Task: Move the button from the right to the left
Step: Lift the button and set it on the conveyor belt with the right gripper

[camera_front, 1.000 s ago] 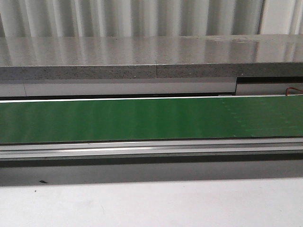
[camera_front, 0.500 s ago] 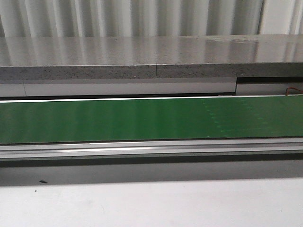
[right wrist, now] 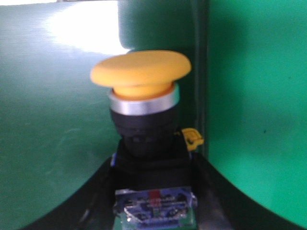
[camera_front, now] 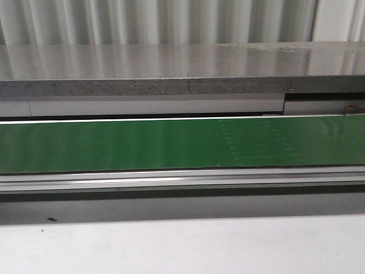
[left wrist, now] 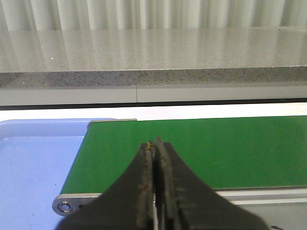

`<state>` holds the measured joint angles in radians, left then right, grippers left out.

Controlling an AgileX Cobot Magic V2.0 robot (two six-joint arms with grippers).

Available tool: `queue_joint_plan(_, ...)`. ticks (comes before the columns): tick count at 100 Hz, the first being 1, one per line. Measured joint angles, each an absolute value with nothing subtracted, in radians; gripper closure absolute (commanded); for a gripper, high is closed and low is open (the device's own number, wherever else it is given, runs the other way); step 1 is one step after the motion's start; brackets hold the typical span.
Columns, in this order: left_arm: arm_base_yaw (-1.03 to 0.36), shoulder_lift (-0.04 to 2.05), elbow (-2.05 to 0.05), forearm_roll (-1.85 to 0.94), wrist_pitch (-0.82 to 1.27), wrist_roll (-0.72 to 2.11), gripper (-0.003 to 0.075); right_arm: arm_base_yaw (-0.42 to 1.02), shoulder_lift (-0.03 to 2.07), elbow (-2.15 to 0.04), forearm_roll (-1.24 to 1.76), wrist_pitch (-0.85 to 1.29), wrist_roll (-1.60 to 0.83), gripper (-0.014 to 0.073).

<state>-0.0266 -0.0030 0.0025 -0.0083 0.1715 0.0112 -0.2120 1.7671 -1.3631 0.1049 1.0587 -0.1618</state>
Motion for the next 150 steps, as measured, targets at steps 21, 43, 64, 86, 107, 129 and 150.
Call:
queue_joint_plan(21, -0.027, -0.003, 0.003, -0.008, 0.171, 0.011, 0.0741, -0.212, 1.780, -1.366, 0.105, 1.055, -0.162, 0.0074)
queue_joint_plan(43, -0.027, -0.003, 0.003, -0.008, 0.171, 0.011, 0.0741, -0.212, 1.771, -1.396, 0.149, 1.072, -0.163, 0.0055)
queue_joint_plan(64, -0.027, -0.003, 0.003, -0.008, 0.171, 0.011, 0.0741, -0.180, 1.694, -1.389, 0.208, 1.073, -0.211, 0.0113)
queue_joint_plan(86, -0.027, -0.003, 0.003, -0.008, 0.171, 0.011, 0.0741, -0.108, 1.554, -1.284, 0.208, 1.007, -0.220, 0.0592)
queue_joint_plan(107, -0.027, -0.003, 0.003, -0.008, 0.171, 0.011, 0.0741, -0.084, 1.405, -1.147, 0.197, 0.927, -0.220, 0.0661)
queue_joint_plan(129, -0.027, -0.003, 0.003, -0.008, 0.171, 0.011, 0.0741, -0.079, 1.218, -0.988, 0.191, 0.799, -0.243, 0.0661)
queue_joint_plan(150, -0.027, -0.003, 0.003, -0.008, 0.171, 0.011, 0.0741, -0.059, 0.995, -0.823, 0.189, 0.677, -0.260, 0.0661)
